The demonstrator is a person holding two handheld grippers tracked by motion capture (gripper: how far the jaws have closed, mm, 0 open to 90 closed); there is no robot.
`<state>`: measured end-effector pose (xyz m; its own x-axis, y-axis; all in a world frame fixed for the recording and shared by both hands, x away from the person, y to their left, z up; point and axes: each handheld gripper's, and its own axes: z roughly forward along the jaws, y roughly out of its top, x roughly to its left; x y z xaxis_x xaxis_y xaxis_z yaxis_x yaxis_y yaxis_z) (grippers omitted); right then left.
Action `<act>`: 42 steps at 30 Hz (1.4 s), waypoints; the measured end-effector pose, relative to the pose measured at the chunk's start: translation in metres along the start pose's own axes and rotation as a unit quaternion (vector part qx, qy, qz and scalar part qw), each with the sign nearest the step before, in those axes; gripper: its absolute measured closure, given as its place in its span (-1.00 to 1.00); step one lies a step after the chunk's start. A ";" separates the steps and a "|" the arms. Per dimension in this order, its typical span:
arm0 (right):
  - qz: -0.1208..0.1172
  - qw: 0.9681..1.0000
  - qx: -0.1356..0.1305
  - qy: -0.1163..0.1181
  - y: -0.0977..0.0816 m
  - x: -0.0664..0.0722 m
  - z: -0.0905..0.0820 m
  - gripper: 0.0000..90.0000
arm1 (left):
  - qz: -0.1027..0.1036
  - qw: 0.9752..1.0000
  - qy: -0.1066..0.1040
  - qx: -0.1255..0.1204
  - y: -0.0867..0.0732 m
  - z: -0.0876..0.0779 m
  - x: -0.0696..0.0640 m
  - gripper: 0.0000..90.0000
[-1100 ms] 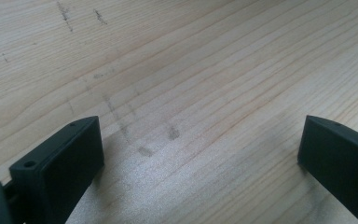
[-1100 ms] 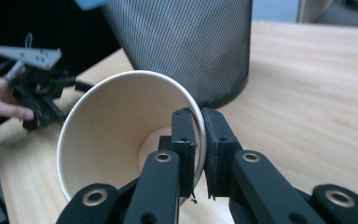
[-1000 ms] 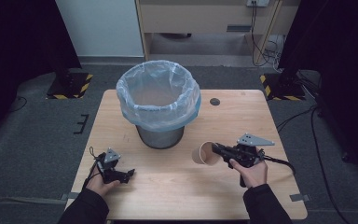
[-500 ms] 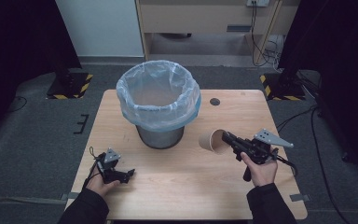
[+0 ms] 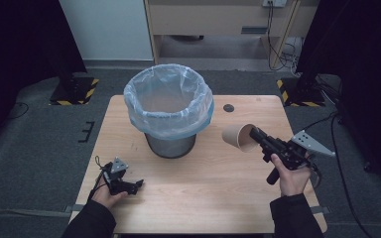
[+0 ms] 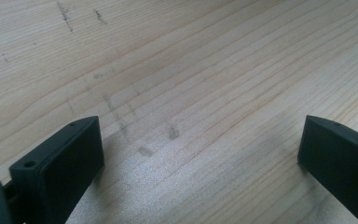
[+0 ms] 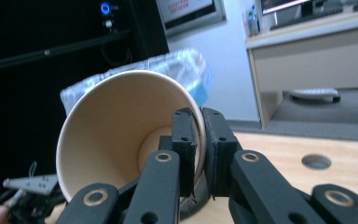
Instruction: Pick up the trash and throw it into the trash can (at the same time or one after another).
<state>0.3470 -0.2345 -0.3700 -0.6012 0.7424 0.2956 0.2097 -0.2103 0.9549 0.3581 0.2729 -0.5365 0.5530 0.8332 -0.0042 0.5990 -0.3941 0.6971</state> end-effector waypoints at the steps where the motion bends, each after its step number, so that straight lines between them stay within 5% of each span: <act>1: 0.000 1.000 -0.006 0.000 0.003 0.000 -0.001 0.88 | 0.000 1.000 0.000 0.000 0.000 0.000 0.000 -1.00; 17: 0.004 0.997 -0.079 0.008 0.039 0.005 0.001 0.88 | 0.000 1.000 0.000 0.000 0.000 0.000 0.000 -1.00; 42: -0.010 0.994 -0.104 0.016 0.074 0.025 0.047 0.88 | 0.000 1.000 0.000 0.000 0.000 0.000 0.000 -1.00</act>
<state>0.3841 -0.2019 -0.2930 -0.6283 0.7279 0.2745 0.0359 -0.3253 0.9449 0.3580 0.2729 -0.5365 0.5530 0.8332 -0.0042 0.5990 -0.3940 0.6971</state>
